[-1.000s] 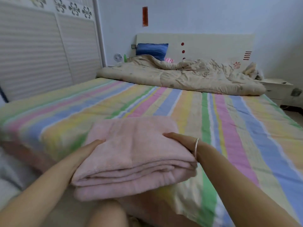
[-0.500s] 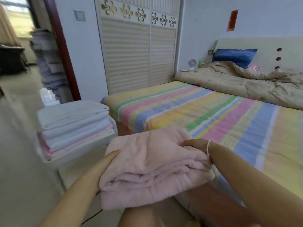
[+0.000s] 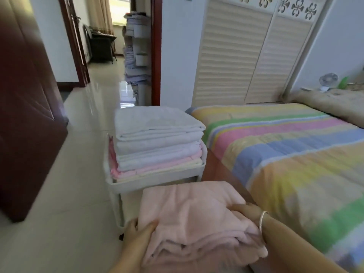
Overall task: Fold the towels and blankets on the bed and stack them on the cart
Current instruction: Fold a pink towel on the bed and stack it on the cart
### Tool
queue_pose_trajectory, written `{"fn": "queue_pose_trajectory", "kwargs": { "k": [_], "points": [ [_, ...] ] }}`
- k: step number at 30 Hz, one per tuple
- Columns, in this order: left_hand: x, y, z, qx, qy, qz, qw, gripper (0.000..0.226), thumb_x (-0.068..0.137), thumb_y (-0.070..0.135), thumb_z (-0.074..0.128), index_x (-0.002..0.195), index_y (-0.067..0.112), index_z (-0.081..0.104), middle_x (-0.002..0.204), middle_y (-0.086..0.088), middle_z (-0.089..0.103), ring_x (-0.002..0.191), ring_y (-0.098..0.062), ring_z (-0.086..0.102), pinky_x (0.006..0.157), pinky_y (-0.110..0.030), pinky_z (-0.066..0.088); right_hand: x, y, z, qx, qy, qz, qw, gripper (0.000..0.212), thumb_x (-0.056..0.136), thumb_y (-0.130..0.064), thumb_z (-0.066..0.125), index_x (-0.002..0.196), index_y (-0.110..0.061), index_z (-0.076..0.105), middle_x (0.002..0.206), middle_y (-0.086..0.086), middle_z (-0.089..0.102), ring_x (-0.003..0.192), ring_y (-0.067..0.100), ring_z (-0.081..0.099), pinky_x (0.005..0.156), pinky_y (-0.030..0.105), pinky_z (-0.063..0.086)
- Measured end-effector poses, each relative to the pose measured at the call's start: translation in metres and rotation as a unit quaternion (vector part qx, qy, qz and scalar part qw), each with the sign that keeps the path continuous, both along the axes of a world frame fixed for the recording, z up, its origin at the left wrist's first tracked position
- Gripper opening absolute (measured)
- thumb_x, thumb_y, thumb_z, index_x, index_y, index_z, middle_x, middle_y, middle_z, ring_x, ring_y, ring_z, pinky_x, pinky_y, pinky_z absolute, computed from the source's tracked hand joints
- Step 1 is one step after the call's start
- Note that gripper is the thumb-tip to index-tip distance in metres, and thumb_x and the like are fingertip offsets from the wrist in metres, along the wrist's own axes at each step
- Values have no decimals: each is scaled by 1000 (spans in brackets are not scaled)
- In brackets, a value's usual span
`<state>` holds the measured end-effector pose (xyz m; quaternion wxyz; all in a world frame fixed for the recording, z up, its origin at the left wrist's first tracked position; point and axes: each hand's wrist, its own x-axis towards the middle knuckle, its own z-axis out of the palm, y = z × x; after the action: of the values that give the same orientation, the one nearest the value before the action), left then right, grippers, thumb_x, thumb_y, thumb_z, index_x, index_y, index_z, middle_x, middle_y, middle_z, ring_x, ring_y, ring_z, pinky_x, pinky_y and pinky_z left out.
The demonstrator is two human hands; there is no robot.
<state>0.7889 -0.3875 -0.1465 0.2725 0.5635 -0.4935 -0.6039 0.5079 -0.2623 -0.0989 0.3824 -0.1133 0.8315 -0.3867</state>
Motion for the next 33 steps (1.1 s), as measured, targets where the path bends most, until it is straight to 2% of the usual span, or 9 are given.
{"fn": "queue_pose_trajectory", "kwargs": {
  "k": [3,7,11,19,23,25,29,31,33],
  "points": [
    [-2,-27,-61,-37,-13,27,999,41,75,25,79,111,15,62,111,-12,68,98,-25,64,88,-40,50,2,-27,-49,-44,-39,27,998,66,67,-31,76,119,7,57,102,24,64,92,32,60,81,42,50],
    [-12,-46,-109,-113,-54,79,989,85,53,63,58,125,20,57,116,-5,65,108,-27,61,91,-42,49,11,-59,-98,-160,-189,22,968,36,79,-8,53,112,1,63,104,29,67,96,41,63,85,49,49],
    [-30,-60,-134,-215,-43,140,966,23,80,35,65,100,40,55,93,22,65,89,0,61,72,-19,45,11,-90,-129,-221,-193,75,953,41,79,-6,59,120,-7,60,111,23,67,102,40,62,82,45,52],
    [-60,-121,-165,-319,-14,199,926,33,89,11,64,121,13,58,106,9,64,97,-7,62,86,-19,48,-20,-172,-169,-291,-119,93,945,18,95,-2,45,88,-9,60,66,0,68,61,10,66,52,19,51],
    [-75,-176,-172,-340,-93,203,913,46,90,21,63,133,6,53,127,-6,62,115,-18,57,88,-10,38,-40,-233,-192,-257,-15,85,963,7,94,-19,55,91,-15,60,86,1,65,81,16,63,78,32,52],
    [-71,-198,-183,-292,-200,160,921,55,95,37,56,140,8,44,137,-10,56,123,-26,52,95,-21,37,-40,-254,-206,-206,60,96,972,28,91,-26,61,113,-9,62,109,4,66,100,21,61,93,31,47],
    [-68,-214,-176,-190,-328,91,921,67,100,41,45,152,7,20,152,-18,35,137,-32,38,110,-34,29,-39,-280,-220,-165,130,56,976,38,96,-17,51,133,-10,50,130,7,56,96,15,52,57,11,45],
    [-66,-203,-164,-322,-361,80,871,59,97,28,36,149,1,28,151,-22,33,140,-34,31,116,-37,23,-35,-276,-214,-146,221,46,963,35,96,-25,46,129,-12,51,121,4,59,93,16,53,57,12,46],
    [-64,-186,-160,-459,-389,32,798,58,85,22,29,133,-1,51,135,-23,51,129,-37,42,112,-45,29,-24,-266,-208,-87,360,119,921,45,96,-38,38,132,-12,47,129,14,56,111,29,56,87,27,50]
  ]
}}
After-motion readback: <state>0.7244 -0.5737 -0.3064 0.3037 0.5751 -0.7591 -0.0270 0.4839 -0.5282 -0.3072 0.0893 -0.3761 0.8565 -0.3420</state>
